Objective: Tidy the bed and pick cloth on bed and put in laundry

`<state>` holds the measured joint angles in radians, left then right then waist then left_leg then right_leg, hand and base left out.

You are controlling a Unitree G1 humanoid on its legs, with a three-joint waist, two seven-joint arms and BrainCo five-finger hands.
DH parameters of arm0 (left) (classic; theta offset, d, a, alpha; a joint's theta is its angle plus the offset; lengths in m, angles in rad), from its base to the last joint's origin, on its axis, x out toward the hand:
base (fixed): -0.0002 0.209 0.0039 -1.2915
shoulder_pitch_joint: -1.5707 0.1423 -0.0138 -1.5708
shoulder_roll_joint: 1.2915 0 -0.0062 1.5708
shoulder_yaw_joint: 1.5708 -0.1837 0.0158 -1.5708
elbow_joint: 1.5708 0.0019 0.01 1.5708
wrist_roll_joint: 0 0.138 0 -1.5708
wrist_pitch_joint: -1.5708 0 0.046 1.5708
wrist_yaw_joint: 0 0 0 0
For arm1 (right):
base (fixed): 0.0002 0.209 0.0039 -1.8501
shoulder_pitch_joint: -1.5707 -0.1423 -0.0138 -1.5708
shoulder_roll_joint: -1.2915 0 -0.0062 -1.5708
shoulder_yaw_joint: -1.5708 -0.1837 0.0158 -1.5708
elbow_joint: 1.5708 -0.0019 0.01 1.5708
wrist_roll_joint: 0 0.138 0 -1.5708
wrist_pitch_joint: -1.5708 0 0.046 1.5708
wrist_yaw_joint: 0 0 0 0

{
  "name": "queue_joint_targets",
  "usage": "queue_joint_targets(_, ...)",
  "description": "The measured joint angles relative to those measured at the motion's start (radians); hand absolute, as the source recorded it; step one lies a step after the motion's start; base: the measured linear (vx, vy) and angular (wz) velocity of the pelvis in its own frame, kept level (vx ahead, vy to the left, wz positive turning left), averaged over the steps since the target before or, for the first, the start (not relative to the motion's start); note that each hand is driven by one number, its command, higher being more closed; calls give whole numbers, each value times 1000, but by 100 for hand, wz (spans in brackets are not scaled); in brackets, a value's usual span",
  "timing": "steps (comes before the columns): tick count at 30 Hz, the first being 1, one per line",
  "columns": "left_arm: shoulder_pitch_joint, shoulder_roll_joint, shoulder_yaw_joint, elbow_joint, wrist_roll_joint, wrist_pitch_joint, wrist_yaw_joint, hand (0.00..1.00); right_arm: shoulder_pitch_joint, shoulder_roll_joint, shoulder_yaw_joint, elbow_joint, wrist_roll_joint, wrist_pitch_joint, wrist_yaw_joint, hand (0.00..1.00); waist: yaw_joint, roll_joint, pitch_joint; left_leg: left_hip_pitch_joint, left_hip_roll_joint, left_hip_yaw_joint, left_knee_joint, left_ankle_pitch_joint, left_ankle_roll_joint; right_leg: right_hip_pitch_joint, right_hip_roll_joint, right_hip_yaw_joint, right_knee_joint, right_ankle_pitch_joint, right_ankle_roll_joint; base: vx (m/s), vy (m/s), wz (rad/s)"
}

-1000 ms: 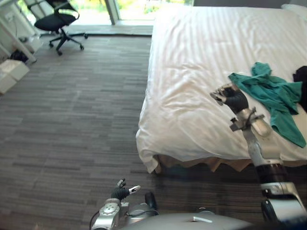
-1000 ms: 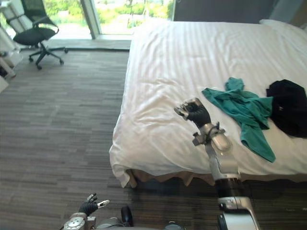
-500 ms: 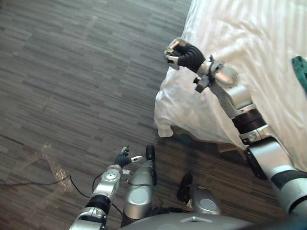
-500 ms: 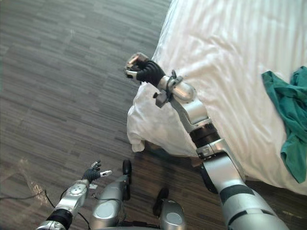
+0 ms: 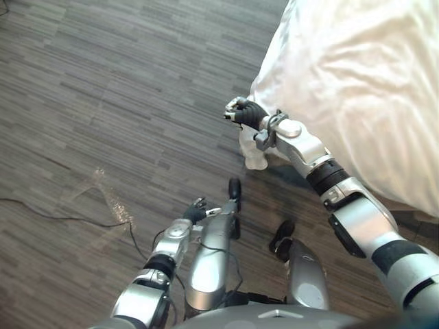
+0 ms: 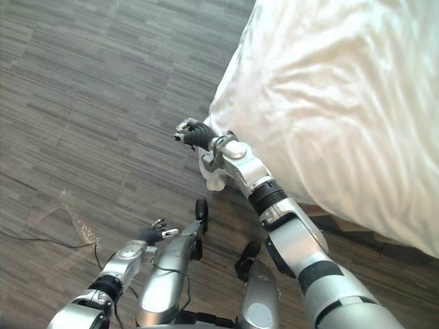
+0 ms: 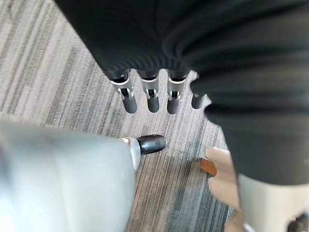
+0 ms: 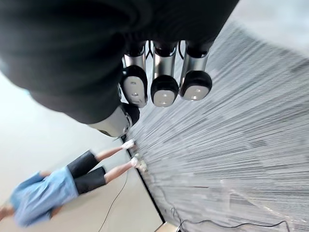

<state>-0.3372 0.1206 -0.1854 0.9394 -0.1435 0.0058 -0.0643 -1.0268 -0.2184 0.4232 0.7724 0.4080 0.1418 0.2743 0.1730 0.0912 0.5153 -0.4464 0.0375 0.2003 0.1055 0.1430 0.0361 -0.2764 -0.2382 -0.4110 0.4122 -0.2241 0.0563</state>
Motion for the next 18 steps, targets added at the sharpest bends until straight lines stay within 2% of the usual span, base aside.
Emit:
queue_joint_targets(4,-38,-47,-72,25,-3,-23,-4,0,-33,-42,-69,88,12,-3,-36,100,8,62,3,-42,1,0,-37,44,-2,-82,-7,4,51,-13,-3,-65,-53,2)
queue_joint_targets(6,-49,-59,-98,24,-6,-25,-13,0,-47,-51,-90,122,38,-9,-38,100,10,80,2,-51,1,1,-63,66,-5,-113,-9,13,67,-18,0,-52,-58,-1)
queue_joint_targets(9,-50,-63,-131,12,-13,-26,-18,0,-45,-51,-101,160,101,-19,-32,100,14,84,0,-59,3,2,-74,78,-8,-136,-14,17,86,-25,-5,-14,-58,1)
queue_joint_targets(13,-47,-63,-138,-13,-14,-22,-17,0,6,-51,-110,185,114,-19,-9,100,7,86,-1,-58,1,6,-73,78,-7,-141,-14,22,82,-22,-2,-1,-10,1)
queue_joint_targets(16,-41,-56,-136,-23,-33,-19,-17,0,95,-54,-168,211,138,-14,20,100,-11,86,-2,-40,-8,13,-73,74,-2,-123,-17,28,71,-15,9,40,8,-3)
queue_joint_targets(18,-31,-41,-131,-36,-36,-10,-17,0,193,-84,-248,262,139,-15,35,100,-37,86,-2,-15,-16,22,-74,69,4,-96,-21,33,57,-9,16,58,19,-10)
